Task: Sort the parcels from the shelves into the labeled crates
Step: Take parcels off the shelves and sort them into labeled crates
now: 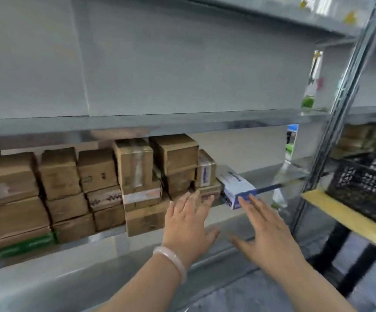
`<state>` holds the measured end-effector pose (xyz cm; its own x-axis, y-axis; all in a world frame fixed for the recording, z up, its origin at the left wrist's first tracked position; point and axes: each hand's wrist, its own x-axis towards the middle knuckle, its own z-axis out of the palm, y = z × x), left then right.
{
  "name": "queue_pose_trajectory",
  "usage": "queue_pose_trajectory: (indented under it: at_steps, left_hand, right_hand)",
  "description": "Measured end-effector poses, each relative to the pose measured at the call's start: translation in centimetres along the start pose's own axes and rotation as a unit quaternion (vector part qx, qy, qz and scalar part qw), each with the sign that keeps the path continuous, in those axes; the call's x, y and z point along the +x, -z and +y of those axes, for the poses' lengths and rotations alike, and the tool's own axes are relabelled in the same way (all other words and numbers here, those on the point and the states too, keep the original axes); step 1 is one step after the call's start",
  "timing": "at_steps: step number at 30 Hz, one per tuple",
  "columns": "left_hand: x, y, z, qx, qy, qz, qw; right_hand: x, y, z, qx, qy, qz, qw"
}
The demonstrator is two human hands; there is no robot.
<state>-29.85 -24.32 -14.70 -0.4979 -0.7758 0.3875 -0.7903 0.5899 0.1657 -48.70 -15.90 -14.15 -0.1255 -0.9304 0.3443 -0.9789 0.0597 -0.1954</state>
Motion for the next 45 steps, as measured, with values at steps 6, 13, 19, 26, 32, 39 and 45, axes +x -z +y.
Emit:
queue_pose_trajectory:
  at_steps: [6, 13, 19, 26, 32, 39, 45]
  left_hand:
    - [5.9, -4.7, 6.0, -0.023, -0.014, -0.038, 0.999]
    - [14.2, -12.1, 7.1, -0.074, -0.002, -0.094, 0.993]
    - [23.0, -19.2, 6.2, -0.134, 0.038, -0.126, 0.982]
    - [30.0, -26.2, 4.8, -0.204, 0.101, -0.199, 0.953]
    - [32.5, -29.2, 5.6, -0.248, 0.178, -0.219, 0.927]
    - [32.9, -29.6, 7.3, -0.264, 0.282, -0.191, 0.902]
    - [33.0, -28.5, 11.2, -0.318, 0.434, -0.088, 0.838]
  right_hand:
    - [0.8, 0.0, 8.2, 0.007, -0.059, -0.012, 0.998]
    - [5.7, -3.2, 14.6, 0.025, -0.109, -0.053, 0.992]
    - [15.2, -7.4, 20.2, 0.017, -0.117, -0.088, 0.989]
    - [25.3, -13.2, 24.1, 0.100, -0.167, -0.133, 0.972]
    - [30.6, -18.4, 27.4, 0.140, -0.181, -0.184, 0.956]
    - [32.3, -21.1, 30.3, 0.360, -0.270, -0.251, 0.857]
    - [28.2, -18.7, 31.8, 0.451, -0.239, -0.206, 0.835]
